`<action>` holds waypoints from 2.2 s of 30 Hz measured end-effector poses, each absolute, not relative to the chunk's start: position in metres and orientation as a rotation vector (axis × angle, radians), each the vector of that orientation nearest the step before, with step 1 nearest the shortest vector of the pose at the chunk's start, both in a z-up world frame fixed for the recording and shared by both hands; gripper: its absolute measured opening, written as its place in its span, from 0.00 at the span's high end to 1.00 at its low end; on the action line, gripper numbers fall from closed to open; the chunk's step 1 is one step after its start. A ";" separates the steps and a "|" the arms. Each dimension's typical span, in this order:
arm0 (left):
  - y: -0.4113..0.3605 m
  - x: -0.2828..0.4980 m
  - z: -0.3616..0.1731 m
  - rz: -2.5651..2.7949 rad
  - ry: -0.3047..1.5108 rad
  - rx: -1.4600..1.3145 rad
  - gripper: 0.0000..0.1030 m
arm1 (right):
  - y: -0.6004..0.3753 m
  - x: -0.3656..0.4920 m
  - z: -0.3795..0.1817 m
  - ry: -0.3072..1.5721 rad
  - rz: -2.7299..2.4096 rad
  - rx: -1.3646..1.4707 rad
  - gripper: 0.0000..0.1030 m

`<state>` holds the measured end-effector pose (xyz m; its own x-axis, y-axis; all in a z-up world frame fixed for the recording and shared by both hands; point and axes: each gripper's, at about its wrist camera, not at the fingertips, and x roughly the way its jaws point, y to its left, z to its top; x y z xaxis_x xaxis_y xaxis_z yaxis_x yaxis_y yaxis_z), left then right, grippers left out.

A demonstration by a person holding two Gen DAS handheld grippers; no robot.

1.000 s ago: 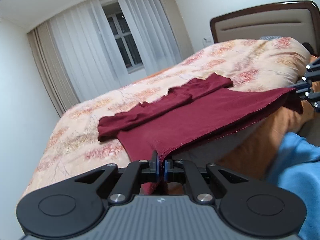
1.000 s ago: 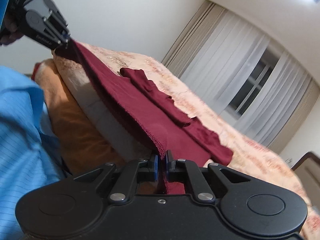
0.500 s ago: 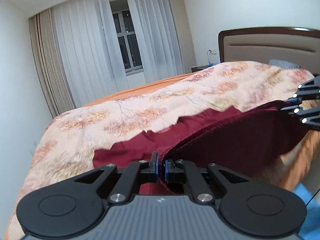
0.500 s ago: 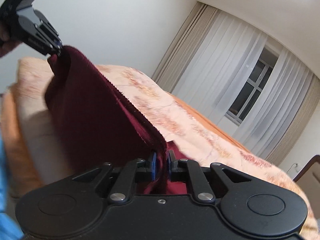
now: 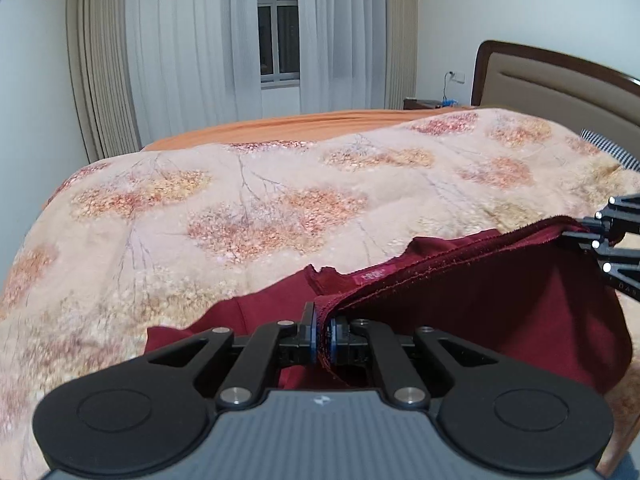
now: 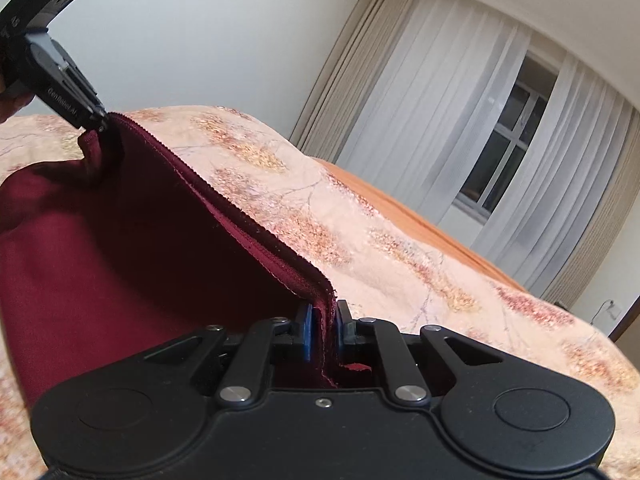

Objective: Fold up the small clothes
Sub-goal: 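Lift the hem with both grippers and fold it over toward the collar, then lower the folded hem onto the sweater and open both grippers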

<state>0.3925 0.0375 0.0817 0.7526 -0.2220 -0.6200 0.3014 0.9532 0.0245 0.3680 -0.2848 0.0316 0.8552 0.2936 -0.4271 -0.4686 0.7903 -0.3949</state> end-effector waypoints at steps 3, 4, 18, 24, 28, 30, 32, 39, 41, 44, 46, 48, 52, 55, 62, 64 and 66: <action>0.039 0.407 0.072 -0.284 0.680 0.114 0.95 | -0.288 0.380 0.023 0.366 0.423 -0.481 0.89; 0.041 0.412 0.070 -0.283 0.687 0.108 0.95 | -0.288 0.385 0.021 0.369 0.424 -0.467 0.89; 0.065 0.509 0.007 -0.230 0.844 -0.102 0.17 | -0.312 0.485 -0.028 0.560 0.376 -0.069 0.28; 0.122 0.486 0.023 -0.219 0.691 -0.363 0.02 | -0.351 0.466 -0.012 0.494 0.384 0.123 0.03; 0.133 0.453 0.032 -0.199 0.602 -0.265 0.02 | -0.359 0.444 -0.011 0.480 0.372 0.039 0.01; 0.124 0.429 0.030 -0.230 0.552 -0.155 0.01 | -0.357 0.441 -0.020 0.491 0.338 -0.028 0.05; 0.109 0.413 0.023 -0.282 0.539 -0.053 0.01 | -0.354 0.443 -0.031 0.512 0.324 -0.046 0.17; 0.041 0.403 0.004 -0.321 0.560 0.176 0.09 | -0.342 0.440 -0.042 0.451 0.249 0.012 0.61; 0.030 0.412 0.002 -0.291 0.567 0.194 0.16 | -0.341 0.439 -0.042 0.431 0.235 0.011 0.75; 0.022 0.431 -0.004 -0.201 0.624 0.224 0.66 | -0.344 0.441 -0.041 0.424 0.238 0.029 0.89; 0.028 0.440 -0.007 -0.181 0.663 0.178 0.89 | -0.346 0.438 -0.037 0.392 0.229 0.039 0.90; 0.041 0.441 -0.004 -0.158 0.657 0.091 0.95 | -0.346 0.436 -0.032 0.360 0.226 0.034 0.90; 0.073 0.442 0.004 -0.079 0.617 -0.061 0.96 | -0.340 0.443 -0.035 0.376 0.206 0.003 0.90; 0.090 0.454 -0.004 -0.023 0.663 -0.122 0.96 | -0.334 0.460 -0.052 0.470 0.176 -0.043 0.80; 0.134 0.442 -0.010 0.011 0.663 -0.324 0.35 | -0.338 0.452 -0.047 0.432 0.047 -0.098 0.09; 0.131 0.430 -0.003 0.022 0.595 -0.316 0.18 | -0.335 0.448 -0.043 0.398 -0.033 -0.151 0.01; 0.119 0.423 0.004 0.044 0.535 -0.249 0.04 | -0.333 0.450 -0.043 0.376 -0.072 -0.192 0.01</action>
